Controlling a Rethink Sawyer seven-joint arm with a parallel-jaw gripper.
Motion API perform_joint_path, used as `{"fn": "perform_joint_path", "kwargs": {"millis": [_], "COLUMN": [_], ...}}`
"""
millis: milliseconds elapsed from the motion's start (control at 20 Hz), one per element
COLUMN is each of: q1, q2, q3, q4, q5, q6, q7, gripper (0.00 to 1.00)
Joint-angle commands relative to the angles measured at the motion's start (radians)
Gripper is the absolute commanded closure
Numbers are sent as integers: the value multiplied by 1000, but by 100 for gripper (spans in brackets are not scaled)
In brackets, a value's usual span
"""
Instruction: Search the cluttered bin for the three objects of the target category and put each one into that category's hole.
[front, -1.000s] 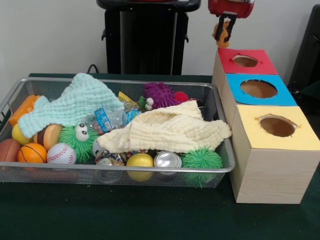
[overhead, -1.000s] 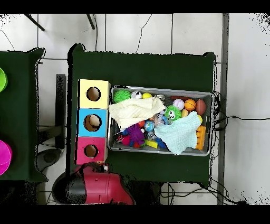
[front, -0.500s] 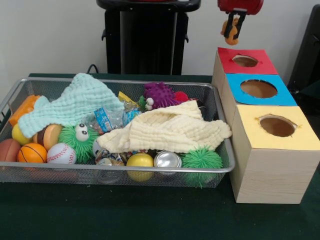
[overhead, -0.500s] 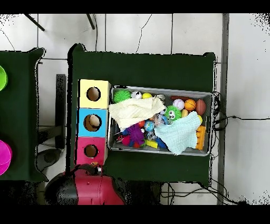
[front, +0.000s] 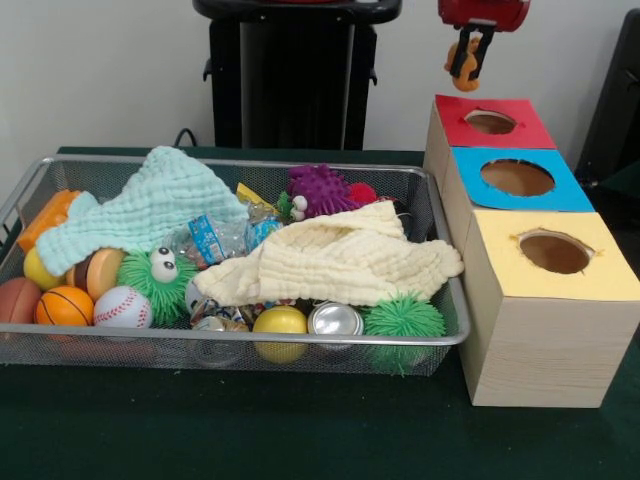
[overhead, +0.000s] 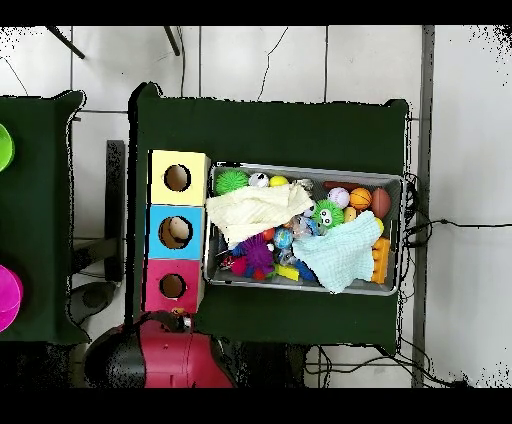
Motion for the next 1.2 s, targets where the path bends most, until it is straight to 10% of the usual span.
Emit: {"fn": "perform_joint_path", "kwargs": {"millis": [50, 1200], "q1": [2, 128], "q2": [60, 122], "q3": [-3, -58], "q4": [-33, -101], "q5": [52, 150], "q6": [1, 45], "q7": [265, 314], "gripper": [100, 100]}}
